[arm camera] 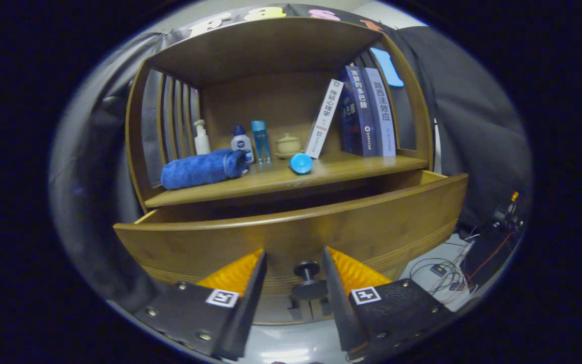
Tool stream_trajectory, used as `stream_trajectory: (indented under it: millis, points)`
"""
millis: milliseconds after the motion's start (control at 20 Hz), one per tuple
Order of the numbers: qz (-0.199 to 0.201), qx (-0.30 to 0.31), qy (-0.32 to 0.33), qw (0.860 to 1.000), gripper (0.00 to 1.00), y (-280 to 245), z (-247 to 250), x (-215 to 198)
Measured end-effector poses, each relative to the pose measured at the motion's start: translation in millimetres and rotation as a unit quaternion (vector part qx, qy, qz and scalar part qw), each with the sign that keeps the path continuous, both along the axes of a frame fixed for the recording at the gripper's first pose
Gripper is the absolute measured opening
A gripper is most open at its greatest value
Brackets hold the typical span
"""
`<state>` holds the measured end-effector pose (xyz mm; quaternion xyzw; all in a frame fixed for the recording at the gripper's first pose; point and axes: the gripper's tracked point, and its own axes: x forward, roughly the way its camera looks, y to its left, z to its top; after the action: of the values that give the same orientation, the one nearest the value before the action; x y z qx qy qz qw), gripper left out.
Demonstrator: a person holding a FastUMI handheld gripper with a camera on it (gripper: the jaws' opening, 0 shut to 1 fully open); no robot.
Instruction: Pull open the drawer, take out the items inside it, and place them on the countertop above the cabinet.
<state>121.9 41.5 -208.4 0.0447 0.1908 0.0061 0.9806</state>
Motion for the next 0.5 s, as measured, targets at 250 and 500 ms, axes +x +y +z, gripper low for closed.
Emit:
stream_trajectory:
  millis: [250, 500]
  points:
    - [0.015, 0.013, -0.008, 1.000, 0.76, 5.9, -2.6, 19.2]
    - [0.020, 0.021, -0.011, 1.000, 0.76, 8.2, -5.9, 36.2]
